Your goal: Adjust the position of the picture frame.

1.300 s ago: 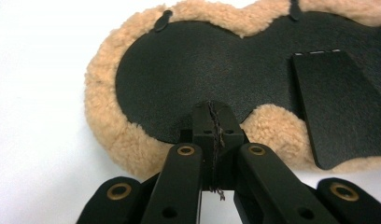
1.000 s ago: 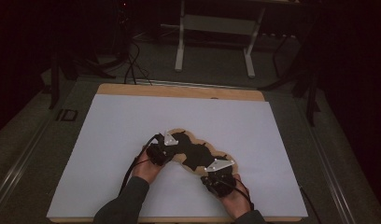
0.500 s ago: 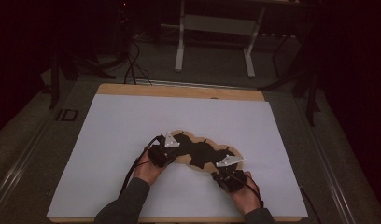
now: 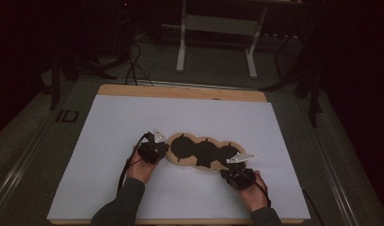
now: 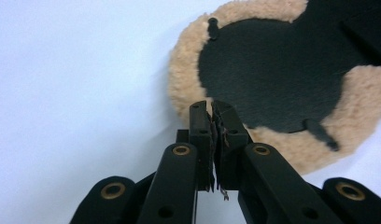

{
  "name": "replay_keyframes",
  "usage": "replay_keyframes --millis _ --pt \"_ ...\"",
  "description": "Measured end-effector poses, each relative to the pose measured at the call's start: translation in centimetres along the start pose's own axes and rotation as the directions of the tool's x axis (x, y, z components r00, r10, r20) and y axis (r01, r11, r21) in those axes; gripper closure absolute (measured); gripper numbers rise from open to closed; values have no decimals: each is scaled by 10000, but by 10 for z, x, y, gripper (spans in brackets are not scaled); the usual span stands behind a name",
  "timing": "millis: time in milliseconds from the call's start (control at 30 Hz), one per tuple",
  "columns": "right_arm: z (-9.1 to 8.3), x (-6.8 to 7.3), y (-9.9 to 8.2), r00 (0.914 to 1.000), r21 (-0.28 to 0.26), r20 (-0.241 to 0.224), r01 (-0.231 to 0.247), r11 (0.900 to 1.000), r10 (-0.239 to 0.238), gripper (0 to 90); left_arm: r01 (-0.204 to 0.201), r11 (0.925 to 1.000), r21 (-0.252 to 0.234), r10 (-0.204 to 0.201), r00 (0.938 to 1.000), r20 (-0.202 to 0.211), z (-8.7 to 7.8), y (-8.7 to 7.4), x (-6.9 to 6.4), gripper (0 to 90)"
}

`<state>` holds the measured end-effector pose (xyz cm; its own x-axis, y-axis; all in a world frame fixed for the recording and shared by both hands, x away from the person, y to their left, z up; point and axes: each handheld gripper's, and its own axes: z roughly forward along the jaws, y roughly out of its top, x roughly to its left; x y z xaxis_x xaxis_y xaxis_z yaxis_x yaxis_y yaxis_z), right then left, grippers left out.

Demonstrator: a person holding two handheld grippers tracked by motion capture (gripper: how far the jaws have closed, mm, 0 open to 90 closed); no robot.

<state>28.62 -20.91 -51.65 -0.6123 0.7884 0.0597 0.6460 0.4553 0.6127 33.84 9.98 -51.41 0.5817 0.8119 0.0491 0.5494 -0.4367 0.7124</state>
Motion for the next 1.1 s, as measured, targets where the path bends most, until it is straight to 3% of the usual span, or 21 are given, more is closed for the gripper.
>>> replay_keyframes --millis 233,400,600,733,900,967,1000,1100 --pt "-3 -13 1 9984 -245 94 -550 9982 553 900 113 9998 171 -112 9999 -53 4 -4 1 873" --pt "-10 -18 2 9967 -451 -98 -805 9957 801 900 254 9994 222 -252 9996 -87 5 -6 4 866" --pt "-24 -40 2 9879 -1042 613 -1359 9852 1427 900 486 9983 312 -482 9987 -139 8 -9 6 863" --pt "-28 -58 1 9714 -1261 1308 -1819 9752 1981 900 650 9972 356 -643 9977 -195 10 -9 8 858" --pt "-26 -77 -3 9393 -1328 1991 -2566 9574 2794 900 849 9949 538 -835 9961 -278 14 -11 11 856" --pt "-23 -81 -5 9277 -1276 2134 -2842 9502 3062 900 906 9941 593 -891 9957 -263 16 -11 13 855" --pt "-23 -81 -5 9277 -1276 2134 -2842 9502 3062 900 906 9941 593 -891 9957 -263 16 -11 13 855" --pt "-14 -85 -8 9144 -1071 2298 -3167 9425 3334 900 1139 9922 502 -1130 9934 -206 18 -10 14 855"
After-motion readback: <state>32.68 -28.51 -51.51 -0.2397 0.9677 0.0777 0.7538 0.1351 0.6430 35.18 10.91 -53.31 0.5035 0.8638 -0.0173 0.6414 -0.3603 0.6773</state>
